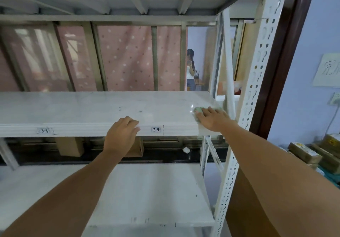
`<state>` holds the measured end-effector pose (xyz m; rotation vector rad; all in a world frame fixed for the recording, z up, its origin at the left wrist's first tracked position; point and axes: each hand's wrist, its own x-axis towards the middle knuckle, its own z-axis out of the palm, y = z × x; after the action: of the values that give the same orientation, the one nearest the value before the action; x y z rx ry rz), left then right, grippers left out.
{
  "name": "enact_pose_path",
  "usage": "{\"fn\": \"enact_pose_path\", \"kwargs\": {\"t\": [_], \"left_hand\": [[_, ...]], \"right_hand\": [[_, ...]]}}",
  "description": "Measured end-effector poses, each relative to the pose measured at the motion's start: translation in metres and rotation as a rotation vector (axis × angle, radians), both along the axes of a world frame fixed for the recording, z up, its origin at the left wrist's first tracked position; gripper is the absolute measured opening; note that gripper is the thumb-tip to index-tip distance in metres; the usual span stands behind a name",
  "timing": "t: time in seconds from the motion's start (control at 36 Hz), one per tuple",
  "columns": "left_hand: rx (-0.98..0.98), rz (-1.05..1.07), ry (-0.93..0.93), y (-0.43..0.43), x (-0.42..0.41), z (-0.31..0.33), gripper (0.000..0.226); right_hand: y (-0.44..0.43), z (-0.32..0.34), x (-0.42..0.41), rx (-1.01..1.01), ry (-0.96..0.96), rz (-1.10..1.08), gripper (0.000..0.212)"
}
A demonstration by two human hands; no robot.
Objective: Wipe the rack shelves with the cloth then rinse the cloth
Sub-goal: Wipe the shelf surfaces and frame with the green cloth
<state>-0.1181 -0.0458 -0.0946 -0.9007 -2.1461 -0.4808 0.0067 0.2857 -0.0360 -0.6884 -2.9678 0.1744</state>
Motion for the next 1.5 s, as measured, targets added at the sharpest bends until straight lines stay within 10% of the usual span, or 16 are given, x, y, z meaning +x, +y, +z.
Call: {"fn": "enact_pose_path", "kwargs": {"t": [0.36,0.81,1.08,1.5], "left_hand": [[0.169,-0.039,0.004,0.014,-0.003,0.007,0.032],[0.311,-0.196,0.124,0.029,-0.033,-0.011,0.044],[0.431,-0.281,0.264,0.035,-0.052,-0.019,0.045],[0.487,-0.286,0.273,0.036,-0.051,-0.018,0.045]], "right_hand": [[-0.011,-0.004,-0.045,0.121,-0.127,0.124,0.104],[-0.129,0.005,-0.057,0.017,-0.054,0.362,0.056],[-0.099,-0.003,-0.020,0.060,0.123,0.042,0.053],[0.005,0.025,-0.083,0.082,-0.143,-0.128,0.055]]}}
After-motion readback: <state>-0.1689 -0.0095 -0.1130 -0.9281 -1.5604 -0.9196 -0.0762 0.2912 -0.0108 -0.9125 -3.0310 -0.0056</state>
